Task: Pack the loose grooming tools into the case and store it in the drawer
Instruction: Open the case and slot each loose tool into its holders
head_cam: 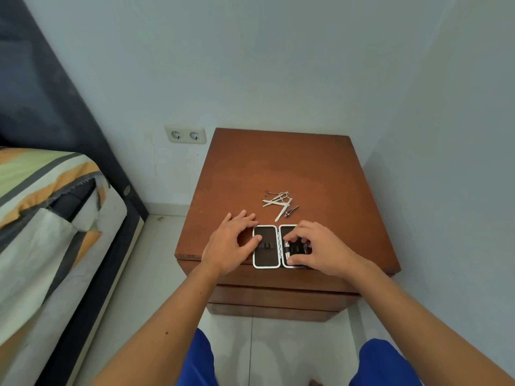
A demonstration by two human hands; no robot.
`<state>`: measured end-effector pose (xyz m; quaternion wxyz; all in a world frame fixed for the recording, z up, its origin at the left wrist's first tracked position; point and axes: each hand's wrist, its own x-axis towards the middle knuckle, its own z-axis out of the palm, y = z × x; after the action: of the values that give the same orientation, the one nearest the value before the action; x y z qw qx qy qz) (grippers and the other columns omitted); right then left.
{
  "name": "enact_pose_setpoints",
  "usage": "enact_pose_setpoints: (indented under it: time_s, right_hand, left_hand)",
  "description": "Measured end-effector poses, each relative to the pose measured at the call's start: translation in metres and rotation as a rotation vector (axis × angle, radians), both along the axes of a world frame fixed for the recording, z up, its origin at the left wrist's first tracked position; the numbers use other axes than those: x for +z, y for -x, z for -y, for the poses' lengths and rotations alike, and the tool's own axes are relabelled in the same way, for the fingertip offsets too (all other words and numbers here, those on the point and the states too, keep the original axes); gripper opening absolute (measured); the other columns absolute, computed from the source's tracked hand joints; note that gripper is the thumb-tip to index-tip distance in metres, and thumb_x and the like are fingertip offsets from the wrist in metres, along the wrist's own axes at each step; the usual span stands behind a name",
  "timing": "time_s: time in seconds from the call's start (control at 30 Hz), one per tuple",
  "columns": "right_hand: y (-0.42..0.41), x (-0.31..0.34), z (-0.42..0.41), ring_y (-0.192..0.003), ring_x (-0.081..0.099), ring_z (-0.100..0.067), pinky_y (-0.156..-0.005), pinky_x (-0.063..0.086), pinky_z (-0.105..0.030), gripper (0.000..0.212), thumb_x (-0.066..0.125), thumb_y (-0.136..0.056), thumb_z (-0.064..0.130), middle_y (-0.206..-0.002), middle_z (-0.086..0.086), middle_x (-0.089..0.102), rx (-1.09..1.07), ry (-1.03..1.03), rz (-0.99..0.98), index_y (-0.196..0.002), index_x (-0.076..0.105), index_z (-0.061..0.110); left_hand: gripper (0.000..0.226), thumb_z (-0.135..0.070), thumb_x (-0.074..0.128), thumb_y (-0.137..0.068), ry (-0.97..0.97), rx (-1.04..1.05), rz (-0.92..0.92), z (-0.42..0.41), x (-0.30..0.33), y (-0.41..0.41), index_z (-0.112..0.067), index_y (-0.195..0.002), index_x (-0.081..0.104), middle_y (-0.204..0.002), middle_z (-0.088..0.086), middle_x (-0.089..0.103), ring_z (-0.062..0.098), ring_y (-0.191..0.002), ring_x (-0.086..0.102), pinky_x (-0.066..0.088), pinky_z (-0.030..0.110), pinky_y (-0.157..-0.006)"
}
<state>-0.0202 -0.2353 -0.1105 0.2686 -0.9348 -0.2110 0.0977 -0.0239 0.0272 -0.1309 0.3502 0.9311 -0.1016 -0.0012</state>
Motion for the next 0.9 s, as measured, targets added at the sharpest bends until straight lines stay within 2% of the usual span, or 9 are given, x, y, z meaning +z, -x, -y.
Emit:
enact_pose_setpoints:
  time_s: [0.07, 0.17, 0.3, 0.4, 0.53, 0.6, 0.73, 0.8, 0.9]
  right_hand:
    - [0.001, -0.001, 0.000, -0.099, 0.054, -0.009, -0.081, 0.042, -0.020, 0.051, 0.089, -0.075, 0.044, -0.109, 0.013, 0.059, -0.027, -0.044, -0.005, -0.121, 0.071, 0.032]
    - [0.002, -0.001, -0.001, -0.098, 0.057, -0.010, -0.078, 0.042, -0.017, 0.052, 0.090, -0.074, 0.044, -0.108, 0.011, 0.061, -0.039, -0.053, -0.001, -0.121, 0.072, 0.030]
    - [-0.004, 0.005, -0.004, -0.089, 0.061, -0.012, -0.078, 0.049, -0.022, 0.048, 0.089, -0.076, 0.045, -0.103, 0.012, 0.063, -0.034, -0.042, -0.015, -0.119, 0.074, 0.029]
    - [-0.012, 0.011, 0.000, -0.083, 0.063, -0.010, -0.076, 0.050, -0.025, 0.030, 0.085, -0.084, 0.039, -0.096, 0.013, 0.065, -0.093, -0.096, 0.024, -0.111, 0.077, 0.028]
    - [-0.031, 0.011, 0.004, -0.085, 0.066, -0.010, -0.084, 0.056, -0.034, 0.013, 0.079, -0.091, 0.027, -0.097, 0.009, 0.066, -0.237, -0.117, 0.105, -0.103, 0.078, 0.027]
    - [-0.041, 0.010, 0.009, -0.087, 0.065, -0.012, -0.088, 0.055, -0.037, 0.014, 0.076, -0.092, 0.023, -0.103, 0.008, 0.064, -0.255, -0.057, 0.143, -0.106, 0.078, 0.025]
    - [-0.058, 0.018, -0.021, -0.087, 0.060, -0.010, -0.090, 0.052, -0.033, 0.019, 0.073, -0.096, 0.021, -0.116, 0.007, 0.059, -0.108, 0.161, 0.131, -0.115, 0.074, 0.023]
    - [-0.059, 0.020, -0.017, -0.091, 0.060, -0.012, -0.088, 0.049, -0.029, 0.020, 0.070, -0.098, 0.022, -0.117, 0.006, 0.060, -0.098, 0.224, 0.145, -0.117, 0.073, 0.022]
    - [-0.051, 0.020, -0.013, -0.094, 0.060, -0.015, -0.084, 0.046, -0.027, 0.016, 0.069, -0.098, 0.023, -0.105, 0.008, 0.059, -0.080, 0.281, 0.168, -0.114, 0.072, 0.022]
  left_hand:
    - [0.057, -0.061, 0.059, -0.098, -0.009, -0.052, -0.001, -0.006, -0.005, 0.001, -0.035, -0.149, 0.055, -0.161, -0.019, 0.040, 0.002, -0.155, 0.019, 0.017, 0.048, -0.130]
    - [0.097, -0.089, 0.060, -0.078, -0.050, -0.128, -0.092, -0.016, -0.004, 0.006, -0.039, -0.158, 0.038, -0.168, -0.022, 0.024, 0.006, -0.158, 0.007, 0.014, 0.043, -0.126]
    - [0.126, -0.094, 0.071, -0.060, -0.133, -0.188, -0.108, -0.019, 0.005, 0.008, -0.037, -0.163, 0.027, -0.171, -0.021, 0.014, 0.002, -0.156, -0.002, 0.013, 0.046, -0.127]
    - [0.125, -0.093, 0.074, -0.060, -0.135, -0.185, -0.097, -0.015, 0.007, 0.007, -0.036, -0.162, 0.029, -0.171, -0.021, 0.015, 0.001, -0.156, -0.002, 0.013, 0.046, -0.128]
    - [0.119, -0.083, 0.081, -0.063, -0.095, -0.181, -0.079, -0.007, 0.012, 0.014, -0.035, -0.161, 0.033, -0.168, -0.023, 0.020, -0.011, -0.144, -0.003, 0.007, 0.031, -0.121]
    - [0.118, -0.080, 0.083, -0.063, -0.069, -0.183, -0.084, -0.001, 0.013, 0.017, -0.034, -0.160, 0.035, -0.166, -0.023, 0.022, -0.014, -0.143, 0.000, 0.007, 0.029, -0.120]
    - [0.118, -0.081, 0.084, -0.060, 0.019, -0.097, -0.097, -0.014, 0.002, 0.021, -0.036, -0.159, 0.036, -0.168, -0.020, 0.025, -0.003, -0.153, 0.008, 0.017, 0.040, -0.127]
    - [0.116, -0.078, 0.084, -0.062, 0.012, -0.121, -0.078, -0.008, 0.002, 0.022, -0.034, -0.159, 0.037, -0.167, -0.019, 0.027, -0.010, -0.147, 0.007, 0.012, 0.032, -0.125]
    - [0.114, -0.076, 0.085, -0.064, -0.012, -0.148, -0.045, -0.006, 0.010, 0.019, -0.031, -0.158, 0.038, -0.167, -0.018, 0.028, -0.016, -0.139, 0.004, 0.006, 0.022, -0.118]
